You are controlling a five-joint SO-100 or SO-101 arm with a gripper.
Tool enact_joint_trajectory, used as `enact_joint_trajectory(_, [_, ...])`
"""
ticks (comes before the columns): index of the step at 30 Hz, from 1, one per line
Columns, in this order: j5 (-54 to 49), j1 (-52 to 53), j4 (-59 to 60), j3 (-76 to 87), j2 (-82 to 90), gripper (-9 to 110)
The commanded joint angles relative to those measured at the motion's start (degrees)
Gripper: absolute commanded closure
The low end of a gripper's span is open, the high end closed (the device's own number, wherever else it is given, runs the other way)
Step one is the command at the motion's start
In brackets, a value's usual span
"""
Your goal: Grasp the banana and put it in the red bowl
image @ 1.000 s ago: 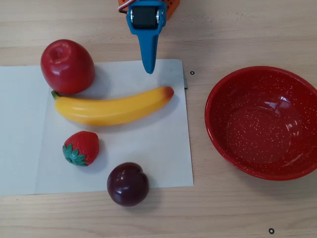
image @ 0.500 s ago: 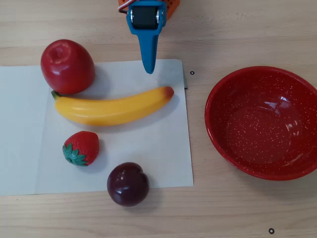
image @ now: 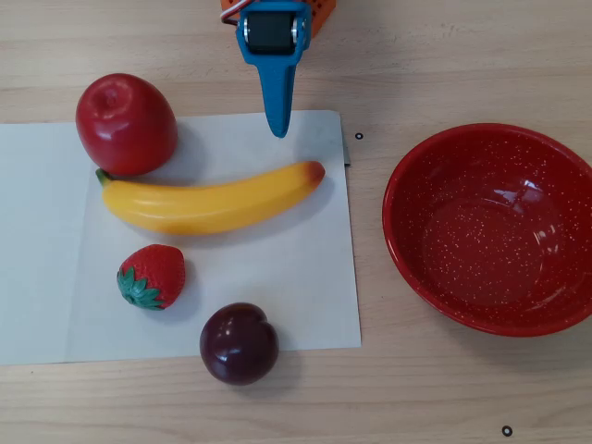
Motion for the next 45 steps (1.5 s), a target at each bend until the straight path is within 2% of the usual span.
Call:
enact_joint_trajectory(1, [0.53,0.62,0.09,0.88,0.53,101])
enact_joint_trajectory(9, [3.6,-1.23,-1.67,-2.11,-4.92,101])
enact_joint_trajectory(19, [5.01,-3.78,3.43,-16.0,-17.05,101])
enact_joint_trajectory(38, [10.63,-9.05,26.02,-58.1,-50.36,101])
enact_joint_trajectory(45, [11.78,-10.55,30.15,-73.39,-64.34,101])
